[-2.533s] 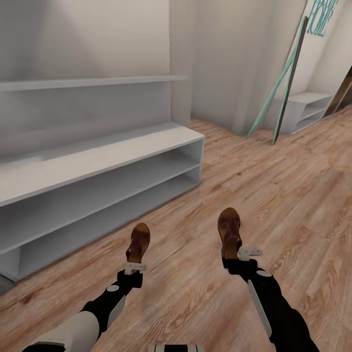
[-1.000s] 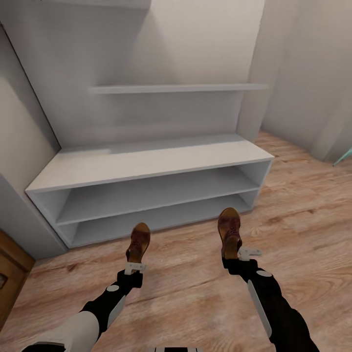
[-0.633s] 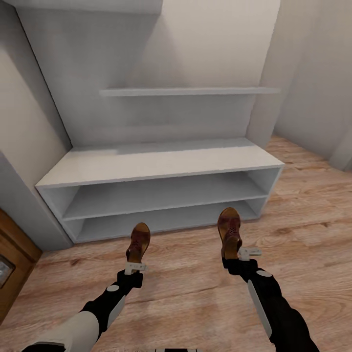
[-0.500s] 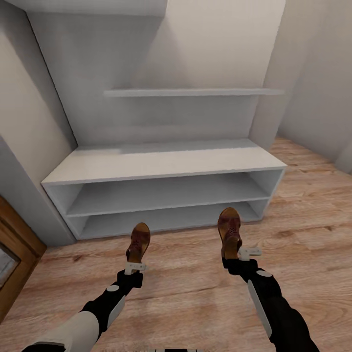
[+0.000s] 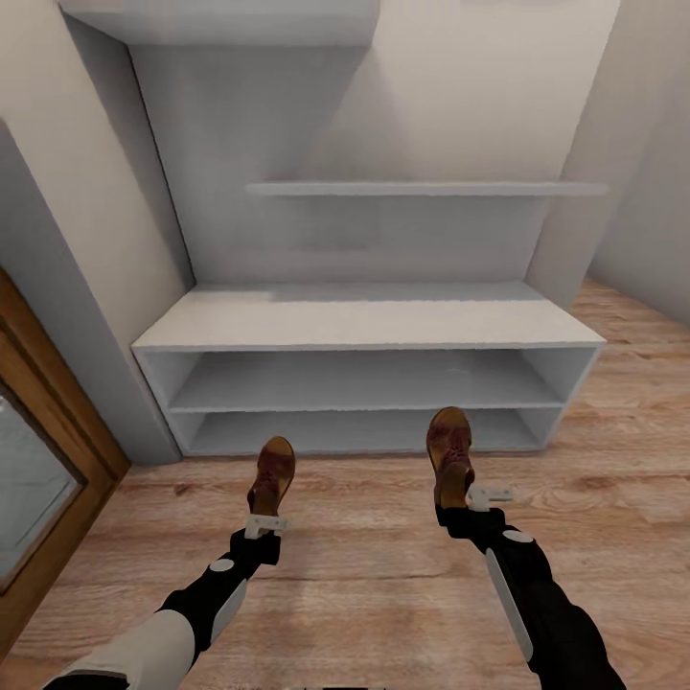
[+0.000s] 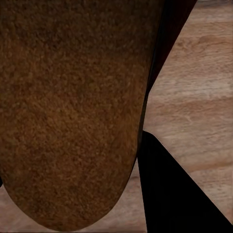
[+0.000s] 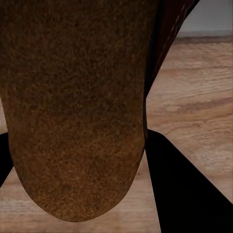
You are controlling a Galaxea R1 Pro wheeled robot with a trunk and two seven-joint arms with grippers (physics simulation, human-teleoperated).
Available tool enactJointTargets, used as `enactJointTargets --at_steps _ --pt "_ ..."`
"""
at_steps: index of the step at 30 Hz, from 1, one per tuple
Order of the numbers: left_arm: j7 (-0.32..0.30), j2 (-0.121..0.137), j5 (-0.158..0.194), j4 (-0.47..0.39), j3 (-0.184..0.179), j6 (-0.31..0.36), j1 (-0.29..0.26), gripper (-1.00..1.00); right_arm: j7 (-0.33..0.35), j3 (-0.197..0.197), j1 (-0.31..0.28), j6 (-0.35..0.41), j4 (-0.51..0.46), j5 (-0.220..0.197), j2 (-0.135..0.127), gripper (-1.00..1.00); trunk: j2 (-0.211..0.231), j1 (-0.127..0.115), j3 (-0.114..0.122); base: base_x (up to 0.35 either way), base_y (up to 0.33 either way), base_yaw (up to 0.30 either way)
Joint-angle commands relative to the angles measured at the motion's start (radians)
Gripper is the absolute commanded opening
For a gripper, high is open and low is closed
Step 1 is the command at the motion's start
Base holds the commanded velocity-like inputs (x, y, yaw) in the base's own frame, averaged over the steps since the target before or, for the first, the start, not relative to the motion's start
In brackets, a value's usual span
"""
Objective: Pick up the two gym shoes and the two sandals from the corridor floor and place them onto the hallstand (shoe rack) in the corridor, making sure they are on the rack and not on the floor. Arrange them so the two gym shoes are next to each other and the two sandals are next to each other.
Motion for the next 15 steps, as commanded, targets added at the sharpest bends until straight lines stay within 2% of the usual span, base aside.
enactJointTargets --at_steps 1,11,15 --pt "0.0 0.0 -0.008 0.001 -0.003 -0.003 -0.001 -1.0 -0.003 0.0 0.0 0.005 -0.001 -0.003 0.0 -1.0 0.0 0.0 0.0 -0.082 -0.144 0.132" --pt "0.0 0.0 -0.008 0.002 -0.003 -0.004 -0.001 -1.0 -0.001 0.0 0.0 0.006 -0.001 -0.003 0.001 -1.0 0.0 0.0 0.002 -0.022 -0.036 0.029" --pt "0.0 0.0 -0.008 0.003 -0.003 -0.005 -0.001 -1.0 -0.001 0.0 0.0 0.005 -0.001 -0.003 0.001 -1.0 0.0 0.0 0.004 -0.001 -0.002 -0.118"
